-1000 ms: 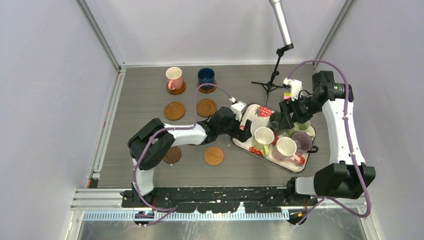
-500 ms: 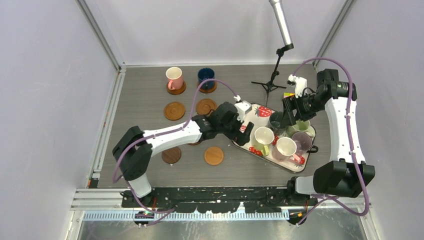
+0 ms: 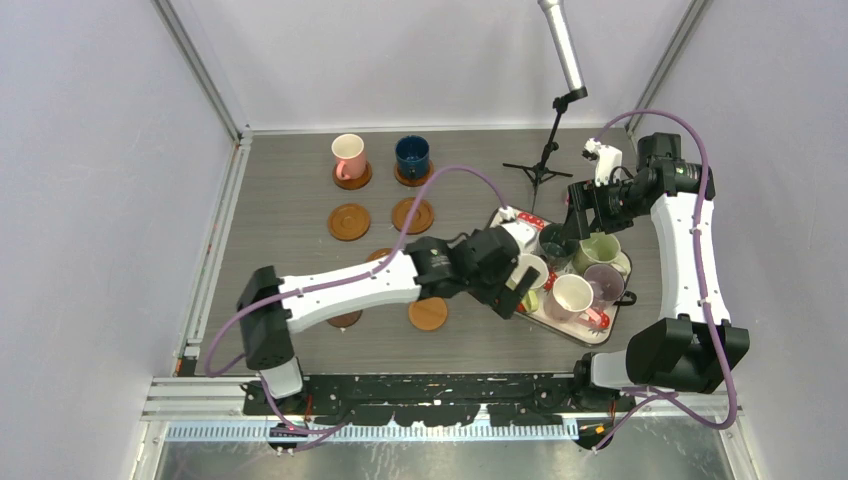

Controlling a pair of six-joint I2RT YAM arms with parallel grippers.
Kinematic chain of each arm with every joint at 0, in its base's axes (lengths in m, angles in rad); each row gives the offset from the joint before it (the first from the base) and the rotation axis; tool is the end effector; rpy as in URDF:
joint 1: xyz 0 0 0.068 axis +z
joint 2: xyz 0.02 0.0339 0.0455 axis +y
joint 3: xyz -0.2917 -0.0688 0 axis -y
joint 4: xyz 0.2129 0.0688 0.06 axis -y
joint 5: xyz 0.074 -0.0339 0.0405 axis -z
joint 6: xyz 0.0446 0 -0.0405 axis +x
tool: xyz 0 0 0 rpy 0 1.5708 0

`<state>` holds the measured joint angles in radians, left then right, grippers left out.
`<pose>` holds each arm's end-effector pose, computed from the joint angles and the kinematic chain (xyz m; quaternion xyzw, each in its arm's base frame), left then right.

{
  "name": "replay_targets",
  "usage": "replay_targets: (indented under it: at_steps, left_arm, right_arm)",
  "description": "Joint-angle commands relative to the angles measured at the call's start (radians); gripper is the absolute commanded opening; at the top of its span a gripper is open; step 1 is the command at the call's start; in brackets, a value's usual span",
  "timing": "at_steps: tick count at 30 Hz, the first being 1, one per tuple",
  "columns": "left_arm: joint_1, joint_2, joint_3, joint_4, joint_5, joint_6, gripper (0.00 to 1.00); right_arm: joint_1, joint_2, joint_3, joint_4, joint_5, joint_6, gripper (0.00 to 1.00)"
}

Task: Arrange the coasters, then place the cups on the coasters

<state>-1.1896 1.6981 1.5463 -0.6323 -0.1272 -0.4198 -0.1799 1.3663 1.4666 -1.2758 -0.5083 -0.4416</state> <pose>0.1393 -0.3323 0.3465 0.3235 0.8635 -0.2349 0.3075 0.2106 -0.0162 0.3759 -0.1728 0.9345 0.1766 0.2563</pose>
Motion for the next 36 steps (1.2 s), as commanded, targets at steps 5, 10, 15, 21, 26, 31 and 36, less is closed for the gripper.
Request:
replay_targets:
  at_steps: [5,10,15,21,26,31,36]
  left_arm:
    - [-0.102,0.207,0.248,-0.179,-0.212,-0.219,1.00]
    - [-0.102,0.289,0.315,-0.186,-0.221,-0.275,1.00]
    - [-0.103,0.376,0.418,-0.214,-0.256,-0.295,1.00]
    - [-0.099,0.433,0.484,-0.226,-0.290,-0.292,1.00]
    - [-0.081,0.461,0.467,-0.240,-0.324,-0.303,0.99]
    - [-0.047,0.488,0.475,-0.236,-0.329,-0.295,0.91]
    - [-0.018,0.473,0.416,-0.191,-0.311,-0.274,0.79]
  right_arm:
    - [-0.006,-0.043,0.018,0.066,-0.022,0.025,0.80]
    - [-0.009,-0.053,0.009,0.068,-0.017,0.014,0.80]
    - [-0.026,-0.062,0.026,0.066,-0.015,0.007,0.81]
    - [-0.035,-0.065,0.023,0.060,-0.019,-0.008,0.81]
    - [-0.043,-0.065,0.017,0.061,-0.030,-0.011,0.81]
    - [-0.050,-0.068,0.011,0.061,-0.036,-0.014,0.81]
    - [-0.058,-0.066,-0.001,0.060,-0.040,-0.022,0.81]
